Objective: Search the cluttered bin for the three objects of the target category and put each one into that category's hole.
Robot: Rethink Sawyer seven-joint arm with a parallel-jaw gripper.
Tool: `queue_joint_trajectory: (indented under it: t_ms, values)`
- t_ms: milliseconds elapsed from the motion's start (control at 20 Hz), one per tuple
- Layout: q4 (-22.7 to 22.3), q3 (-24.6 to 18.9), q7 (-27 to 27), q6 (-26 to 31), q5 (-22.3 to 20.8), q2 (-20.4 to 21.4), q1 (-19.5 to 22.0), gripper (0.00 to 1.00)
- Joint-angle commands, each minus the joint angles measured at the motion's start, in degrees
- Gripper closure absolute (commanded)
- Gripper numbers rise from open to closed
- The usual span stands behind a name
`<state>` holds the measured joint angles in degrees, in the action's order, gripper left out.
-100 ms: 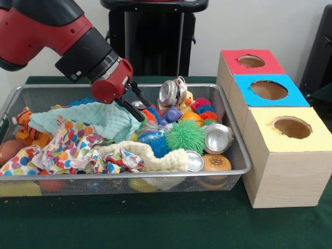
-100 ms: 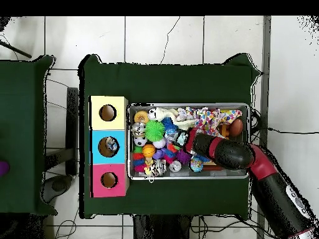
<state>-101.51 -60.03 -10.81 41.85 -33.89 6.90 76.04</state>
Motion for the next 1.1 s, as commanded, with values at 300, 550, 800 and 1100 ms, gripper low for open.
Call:
queue_joint_trajectory:
  t_ms: [300,550,800,1100]
  values:
    - [5.7,3.5,-4.5,-3.7,0.7,-2.9,-1.0,0.0]
    - [6.4,3.8,-4.2,-3.6,0.7,-3.1,-1.3,0.0]
    - [9.2,4.1,-1.7,-2.5,0.5,-4.9,-2.5,0.0]
    - [11.4,4.1,0.2,-2.6,0.3,-7.4,-2.9,0.0]
